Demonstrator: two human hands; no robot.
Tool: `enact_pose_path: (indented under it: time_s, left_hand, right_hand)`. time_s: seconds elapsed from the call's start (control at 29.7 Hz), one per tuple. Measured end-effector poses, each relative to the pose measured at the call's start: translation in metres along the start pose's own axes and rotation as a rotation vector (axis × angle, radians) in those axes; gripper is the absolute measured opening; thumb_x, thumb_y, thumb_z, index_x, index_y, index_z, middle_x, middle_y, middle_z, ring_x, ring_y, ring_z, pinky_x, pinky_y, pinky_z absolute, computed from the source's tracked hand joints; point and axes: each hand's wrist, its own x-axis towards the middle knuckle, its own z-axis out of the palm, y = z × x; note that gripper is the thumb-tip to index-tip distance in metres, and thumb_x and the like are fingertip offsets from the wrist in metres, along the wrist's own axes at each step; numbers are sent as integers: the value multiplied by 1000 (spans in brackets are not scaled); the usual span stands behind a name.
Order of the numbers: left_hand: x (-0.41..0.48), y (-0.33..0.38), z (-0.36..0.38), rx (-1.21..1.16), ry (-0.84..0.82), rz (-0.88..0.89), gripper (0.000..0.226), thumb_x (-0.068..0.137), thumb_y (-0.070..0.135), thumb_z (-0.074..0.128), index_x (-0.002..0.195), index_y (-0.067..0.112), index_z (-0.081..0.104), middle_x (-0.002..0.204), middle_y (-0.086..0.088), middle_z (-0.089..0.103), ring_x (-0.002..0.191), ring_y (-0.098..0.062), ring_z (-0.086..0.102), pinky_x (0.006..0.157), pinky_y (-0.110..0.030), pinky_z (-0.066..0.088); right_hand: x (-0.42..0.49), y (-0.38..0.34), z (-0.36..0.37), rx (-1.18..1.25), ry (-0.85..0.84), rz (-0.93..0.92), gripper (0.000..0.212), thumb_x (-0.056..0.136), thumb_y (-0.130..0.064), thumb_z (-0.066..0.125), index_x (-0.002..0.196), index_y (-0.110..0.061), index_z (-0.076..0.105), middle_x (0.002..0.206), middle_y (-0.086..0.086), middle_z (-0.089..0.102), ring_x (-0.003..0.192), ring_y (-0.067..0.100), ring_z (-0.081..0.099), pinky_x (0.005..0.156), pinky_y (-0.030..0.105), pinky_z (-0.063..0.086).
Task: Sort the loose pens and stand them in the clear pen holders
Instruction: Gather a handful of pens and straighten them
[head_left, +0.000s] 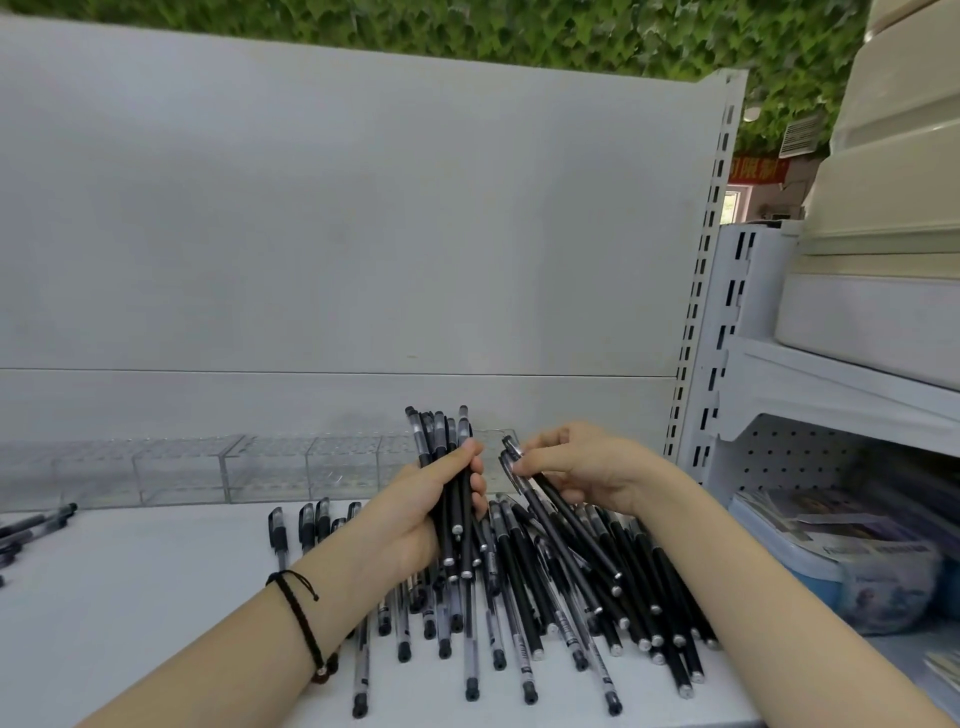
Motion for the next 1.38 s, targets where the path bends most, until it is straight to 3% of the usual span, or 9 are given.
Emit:
enact_pose_path:
  time_s: [0.1,0.2,0.3,0.44,0.57,0.67,0.94,1.18,1.38]
  left_hand:
    - [0,-1,0,16,4,-1,13,88,15,64,93,3,63,65,-3,61,52,-13,56,47,-22,52]
    - [-2,-2,2,48,-27,-19,13,88,16,63,86,3,65,69,-7,65,57,-16,62,53,-25,57]
    - [-3,-3,4,40,-61,-47,15,90,14,62,92,0,66,89,-15,73,75,-24,73,67,-34,61]
    - [-7,-4,6,143,-120,-82,37,92,17,61,120,-6,60,109,-23,70,90,-29,73,73,-39,61]
    - [-11,-3,9,133,-143,-83,36,96,17,55,123,-5,58,109,-24,70,94,-33,71,71,-38,61]
    - [-12,-3,8,211,-200,-73,36,94,20,55,121,-3,61,111,-23,69,99,-31,71,80,-36,60]
    - [-12,-7,7,341,-273,10,32,84,28,65,103,3,69,89,-9,69,78,-17,66,77,-32,56]
    - [-14,-3,9,306,-248,-53,17,71,20,77,72,7,66,66,-6,57,56,-16,58,60,-28,57]
    - [-12,0,7,224,-154,-67,26,69,23,77,72,7,56,56,0,48,44,-9,47,42,-19,47]
  right_hand:
    - [-3,-3,-2,110,-74,-50,10,87,-3,62,82,-8,56,63,5,46,48,10,35,34,16,26]
    - [-6,-6,-4,276,-107,-106,24,90,1,56,69,-10,50,51,-3,46,41,5,34,34,15,22]
    - [-8,-8,-3,358,-128,-134,34,92,2,54,61,-11,48,47,-3,44,38,5,33,35,15,21]
    - [-7,-7,2,347,-132,-163,24,93,1,54,71,-8,54,51,-4,52,39,4,36,36,13,24]
    - [-6,-8,3,364,-64,-214,9,92,0,56,85,-4,60,68,4,58,42,5,40,35,14,31]
    - [-7,-9,3,378,-49,-254,8,93,-1,56,88,-4,62,72,5,59,44,4,43,37,14,35]
    - [-5,-6,10,286,-2,-338,11,90,-3,62,100,-1,57,73,3,53,51,8,41,40,15,36]
    - [-3,-5,16,125,98,-393,18,89,-20,68,96,-6,60,71,2,50,47,8,41,41,19,33]
    - [-4,-7,12,161,145,-339,29,89,-28,66,106,-7,57,73,3,57,49,10,43,42,20,34]
